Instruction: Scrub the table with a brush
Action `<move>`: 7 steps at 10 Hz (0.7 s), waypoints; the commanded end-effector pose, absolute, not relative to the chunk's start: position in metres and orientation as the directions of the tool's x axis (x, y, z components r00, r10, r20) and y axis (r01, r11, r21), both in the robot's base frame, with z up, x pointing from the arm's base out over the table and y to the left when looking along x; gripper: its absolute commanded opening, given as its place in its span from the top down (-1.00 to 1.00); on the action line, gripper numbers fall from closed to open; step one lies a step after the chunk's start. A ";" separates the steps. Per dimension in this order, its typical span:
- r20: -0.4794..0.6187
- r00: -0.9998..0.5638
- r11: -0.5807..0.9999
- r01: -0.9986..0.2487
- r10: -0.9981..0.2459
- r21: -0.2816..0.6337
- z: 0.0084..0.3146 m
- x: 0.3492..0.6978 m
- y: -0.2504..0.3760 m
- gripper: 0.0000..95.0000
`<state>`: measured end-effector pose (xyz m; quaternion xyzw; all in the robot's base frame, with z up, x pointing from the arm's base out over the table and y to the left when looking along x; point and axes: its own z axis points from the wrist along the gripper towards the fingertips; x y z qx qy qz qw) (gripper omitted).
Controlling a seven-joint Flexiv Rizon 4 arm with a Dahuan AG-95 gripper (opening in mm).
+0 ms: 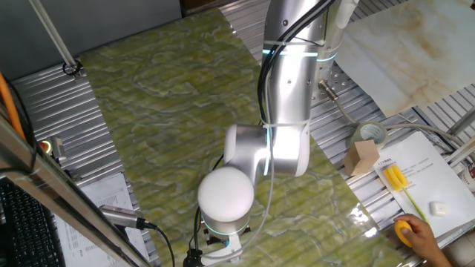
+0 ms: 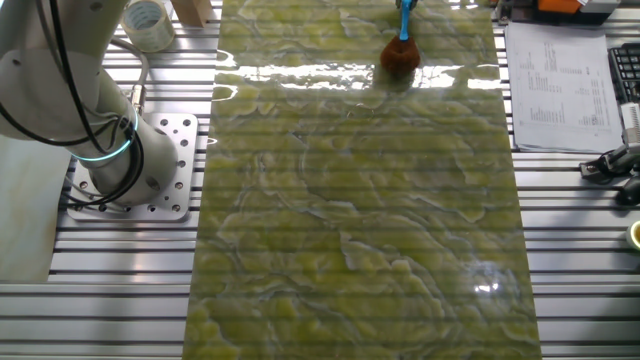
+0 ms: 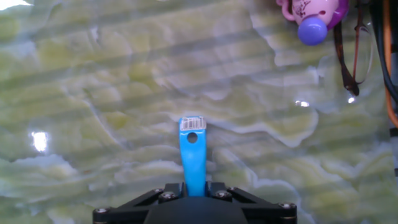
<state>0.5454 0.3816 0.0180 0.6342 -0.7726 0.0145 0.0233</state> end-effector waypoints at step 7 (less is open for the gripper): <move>-0.007 -0.219 0.219 -0.976 -0.976 0.018 0.059 0.551 0.372 1.00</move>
